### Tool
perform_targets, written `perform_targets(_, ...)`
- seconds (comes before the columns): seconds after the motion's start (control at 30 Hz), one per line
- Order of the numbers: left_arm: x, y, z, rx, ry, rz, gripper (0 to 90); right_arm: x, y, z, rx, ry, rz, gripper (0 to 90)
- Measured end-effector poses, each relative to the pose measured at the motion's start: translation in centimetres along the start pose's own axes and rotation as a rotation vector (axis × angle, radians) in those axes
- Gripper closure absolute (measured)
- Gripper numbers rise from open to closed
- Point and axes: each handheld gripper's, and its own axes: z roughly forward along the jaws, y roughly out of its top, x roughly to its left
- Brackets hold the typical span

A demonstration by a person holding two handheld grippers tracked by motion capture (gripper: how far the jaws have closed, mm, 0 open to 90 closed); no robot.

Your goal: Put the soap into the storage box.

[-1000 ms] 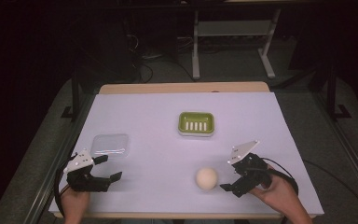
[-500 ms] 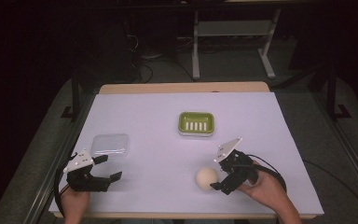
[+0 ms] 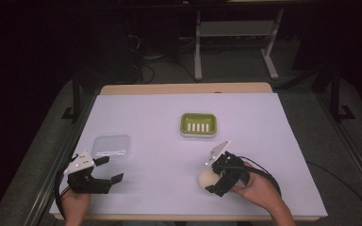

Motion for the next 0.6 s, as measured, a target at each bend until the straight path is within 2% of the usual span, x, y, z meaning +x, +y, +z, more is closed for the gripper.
perform_targets(0.23,-0.1,0.0,0.1,0.0,-0.001,-0.003,13.0,-0.1,0.3,0.8,0.032,0.0,0.002,14.6)
perform_targets(0.6,-0.1,0.0,0.0,0.0,-0.003,-0.001,13.0,-0.3,0.5,2.4,0.062,0.034,0.018,16.6)
